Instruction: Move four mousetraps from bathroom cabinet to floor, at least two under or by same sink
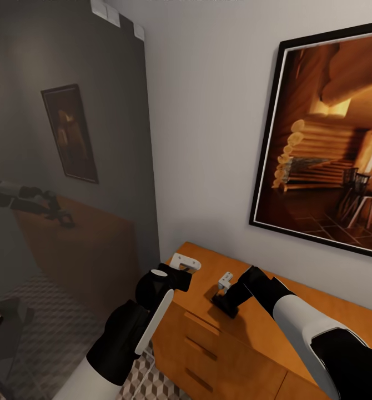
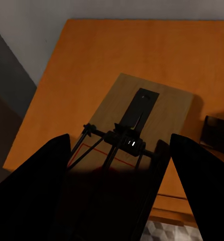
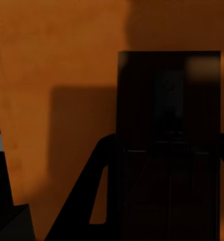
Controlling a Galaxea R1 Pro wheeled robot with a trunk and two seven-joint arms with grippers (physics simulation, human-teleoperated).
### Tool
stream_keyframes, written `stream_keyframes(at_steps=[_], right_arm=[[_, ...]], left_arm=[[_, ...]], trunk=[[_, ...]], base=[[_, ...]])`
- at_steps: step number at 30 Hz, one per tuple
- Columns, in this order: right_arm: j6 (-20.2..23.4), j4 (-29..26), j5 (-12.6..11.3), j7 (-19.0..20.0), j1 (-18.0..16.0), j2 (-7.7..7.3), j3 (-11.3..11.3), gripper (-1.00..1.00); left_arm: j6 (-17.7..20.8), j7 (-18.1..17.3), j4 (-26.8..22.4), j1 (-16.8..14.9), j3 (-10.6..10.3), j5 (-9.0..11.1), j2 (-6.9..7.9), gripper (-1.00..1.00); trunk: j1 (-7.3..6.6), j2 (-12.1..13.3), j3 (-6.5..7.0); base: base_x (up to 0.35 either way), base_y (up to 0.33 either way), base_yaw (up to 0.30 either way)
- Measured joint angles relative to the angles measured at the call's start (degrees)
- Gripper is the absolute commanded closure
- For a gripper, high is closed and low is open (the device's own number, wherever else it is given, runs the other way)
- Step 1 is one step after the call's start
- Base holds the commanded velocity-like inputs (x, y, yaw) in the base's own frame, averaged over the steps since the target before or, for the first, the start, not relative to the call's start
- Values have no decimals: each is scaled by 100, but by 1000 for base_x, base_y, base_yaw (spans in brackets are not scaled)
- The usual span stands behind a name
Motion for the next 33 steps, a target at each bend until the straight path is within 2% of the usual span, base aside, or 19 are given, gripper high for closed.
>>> stream_keyframes(at_steps=[7, 14, 33], right_arm=[[-1, 0, 0, 4, 0, 0, 0, 100], [-1, -1, 8, 5, -2, 0, 1, 100], [-1, -1, 9, 6, -2, -1, 1, 100]], left_arm=[[0, 0, 0, 0, 0, 0, 0, 100], [-5, 1, -6, -3, -1, 0, 0, 100], [-7, 1, -3, -3, 6, -4, 0, 100]], trunk=[[-154, 282, 127], [-304, 558, 246], [-305, 560, 246]], base=[[-8, 0, 0], [-236, 74, 0], [-259, 230, 0]])
